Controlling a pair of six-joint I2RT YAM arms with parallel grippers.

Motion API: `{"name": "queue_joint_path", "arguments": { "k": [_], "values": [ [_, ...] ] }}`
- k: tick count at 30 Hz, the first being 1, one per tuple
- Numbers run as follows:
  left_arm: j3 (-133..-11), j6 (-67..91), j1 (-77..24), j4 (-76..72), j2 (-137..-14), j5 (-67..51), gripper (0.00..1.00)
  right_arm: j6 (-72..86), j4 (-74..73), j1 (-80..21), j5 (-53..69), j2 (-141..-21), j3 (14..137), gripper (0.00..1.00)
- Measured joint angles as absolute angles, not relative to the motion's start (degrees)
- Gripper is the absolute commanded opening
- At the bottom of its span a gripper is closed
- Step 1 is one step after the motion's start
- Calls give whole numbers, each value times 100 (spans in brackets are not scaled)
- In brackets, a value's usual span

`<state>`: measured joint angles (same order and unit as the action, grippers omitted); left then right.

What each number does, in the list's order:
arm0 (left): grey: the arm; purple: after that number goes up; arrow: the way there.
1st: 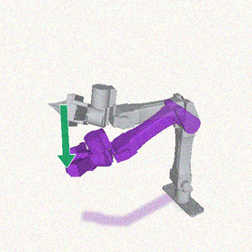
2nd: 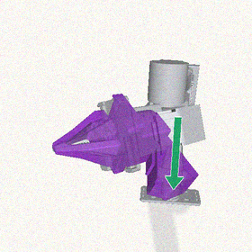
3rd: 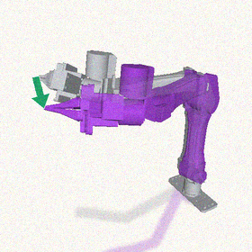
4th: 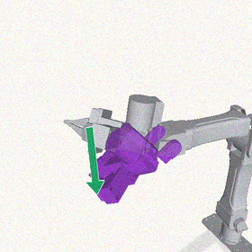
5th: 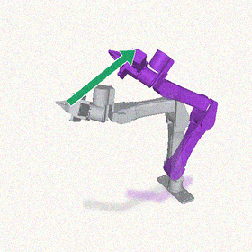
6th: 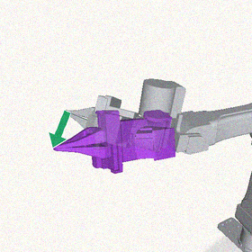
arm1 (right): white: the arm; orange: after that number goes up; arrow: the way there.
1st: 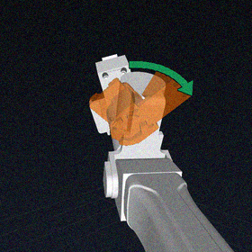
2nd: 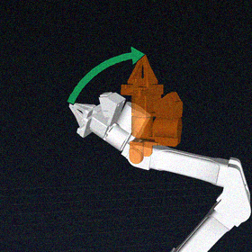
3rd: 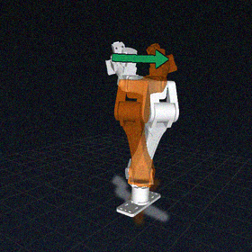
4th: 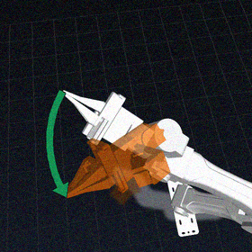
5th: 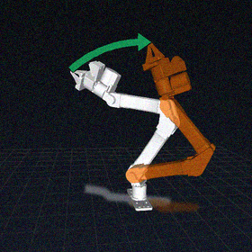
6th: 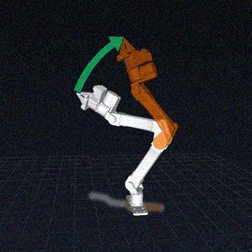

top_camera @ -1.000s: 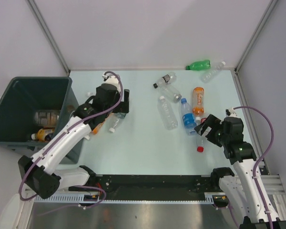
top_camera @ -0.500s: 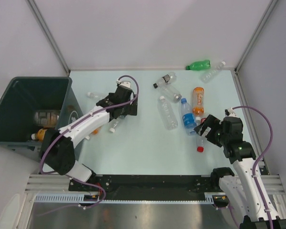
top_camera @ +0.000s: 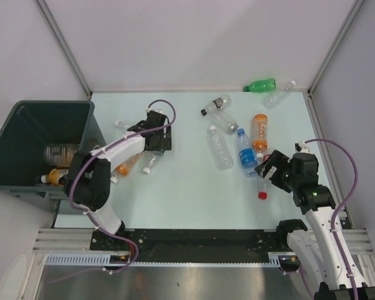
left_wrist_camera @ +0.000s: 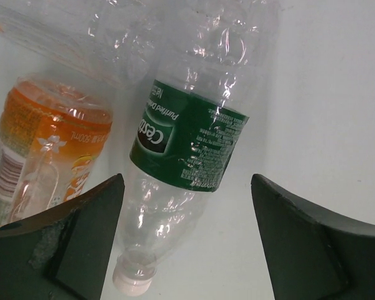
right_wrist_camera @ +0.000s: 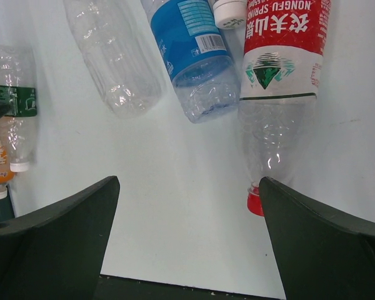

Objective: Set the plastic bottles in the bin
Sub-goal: Pick up the plastic bottle at the center of the board.

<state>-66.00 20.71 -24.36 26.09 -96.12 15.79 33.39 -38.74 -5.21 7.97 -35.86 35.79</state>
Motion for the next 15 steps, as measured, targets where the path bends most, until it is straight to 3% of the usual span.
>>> {"name": "queue_joint_path", "arguments": {
  "k": [11,15],
  "values": [
    [-6595,1946,-2344,2451,-10173,1004,84,3339,-3870,-521,786,-3645,3577,100],
    [-6604,1931,-2344,2502,-10370,878,69,3339,-3872,-521,786,-3673,3577,100]
  ]
}}
